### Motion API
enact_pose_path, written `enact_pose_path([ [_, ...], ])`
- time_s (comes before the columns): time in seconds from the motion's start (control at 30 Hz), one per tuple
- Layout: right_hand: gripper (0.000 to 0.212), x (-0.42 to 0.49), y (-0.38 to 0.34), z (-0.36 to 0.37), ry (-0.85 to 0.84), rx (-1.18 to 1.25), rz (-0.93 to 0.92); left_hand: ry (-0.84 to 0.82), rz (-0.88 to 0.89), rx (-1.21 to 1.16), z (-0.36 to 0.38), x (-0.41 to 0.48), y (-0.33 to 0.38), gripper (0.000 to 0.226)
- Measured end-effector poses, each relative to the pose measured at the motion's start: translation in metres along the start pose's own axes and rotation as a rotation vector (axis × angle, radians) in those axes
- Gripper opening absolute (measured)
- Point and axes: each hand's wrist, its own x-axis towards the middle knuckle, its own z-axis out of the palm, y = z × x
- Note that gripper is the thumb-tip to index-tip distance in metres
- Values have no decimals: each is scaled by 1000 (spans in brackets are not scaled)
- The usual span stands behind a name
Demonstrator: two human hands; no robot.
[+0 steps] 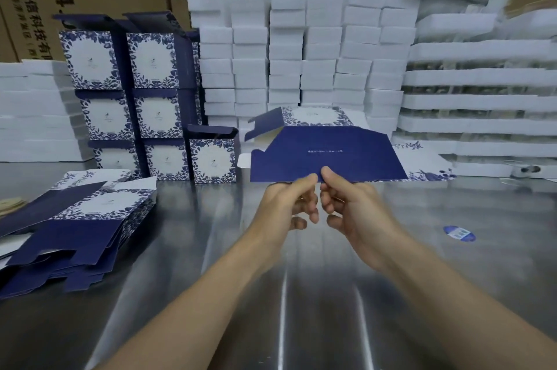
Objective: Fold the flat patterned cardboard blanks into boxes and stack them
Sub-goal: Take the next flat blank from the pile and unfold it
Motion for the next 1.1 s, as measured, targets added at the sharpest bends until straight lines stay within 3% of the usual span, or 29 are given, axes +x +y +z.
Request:
enact_pose_path([
  [0.3,35,-4,3,9,-71,-50,-2,48,32,-55,7,-1,-4,41],
  [0.53,37,-5,4,15,74,23,-13,46,-16,-46,7,-1,-4,37],
  [0.73,34,-8,3,15,35,-67,38,125,-3,-36,6,0,-4,52],
  [0.9,42,-7,1,18,94,42,38,141,-40,-87,4,0,-2,50],
  [1.0,41,-9,1,21,58,17,29,93,-30,-60,9,-2,-4,47],
  [1.1,39,-11,3,21,39,-29,62,145,1,-44,12,-3,-4,46],
])
